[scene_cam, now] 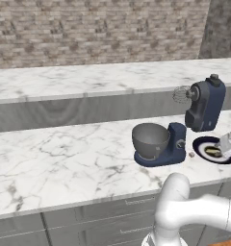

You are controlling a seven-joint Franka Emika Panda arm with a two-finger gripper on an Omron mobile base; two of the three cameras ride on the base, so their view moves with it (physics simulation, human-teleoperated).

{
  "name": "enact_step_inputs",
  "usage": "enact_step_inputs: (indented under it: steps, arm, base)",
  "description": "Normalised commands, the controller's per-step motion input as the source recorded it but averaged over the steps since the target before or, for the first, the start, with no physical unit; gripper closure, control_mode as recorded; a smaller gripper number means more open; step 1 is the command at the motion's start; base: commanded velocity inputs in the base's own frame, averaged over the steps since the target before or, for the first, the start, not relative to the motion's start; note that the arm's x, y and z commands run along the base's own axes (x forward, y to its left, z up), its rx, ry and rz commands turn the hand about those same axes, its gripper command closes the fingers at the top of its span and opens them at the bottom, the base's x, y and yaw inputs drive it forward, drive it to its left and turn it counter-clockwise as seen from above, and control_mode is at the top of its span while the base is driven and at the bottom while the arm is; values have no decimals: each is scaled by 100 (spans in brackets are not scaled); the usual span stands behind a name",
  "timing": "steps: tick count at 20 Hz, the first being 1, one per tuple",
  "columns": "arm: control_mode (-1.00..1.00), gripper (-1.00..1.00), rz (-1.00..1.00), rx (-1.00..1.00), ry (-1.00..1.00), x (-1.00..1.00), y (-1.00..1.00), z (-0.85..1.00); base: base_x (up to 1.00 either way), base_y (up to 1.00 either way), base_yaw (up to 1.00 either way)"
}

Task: Add butter and sugar cubes to the stand mixer bowl and then turn on the stand mixer to begin making frosting.

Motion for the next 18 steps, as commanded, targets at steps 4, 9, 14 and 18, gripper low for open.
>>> enact_step_inputs:
  steps: [4, 9, 14, 18]
  arm:
    - [-100, 100, 1, -2, 13, 0, 81, -33]
    - [-100, 100, 0, -5, 4, -1, 25, -47]
    - [-100, 100, 0, -1, 0, -12, 0, -24]
    - [-100, 100, -3, 0, 0, -34, -1, 78]
  base:
    - [0, 0, 0]
    - [0, 0, 0]
    - [0, 0, 0]
    - [0, 0, 0]
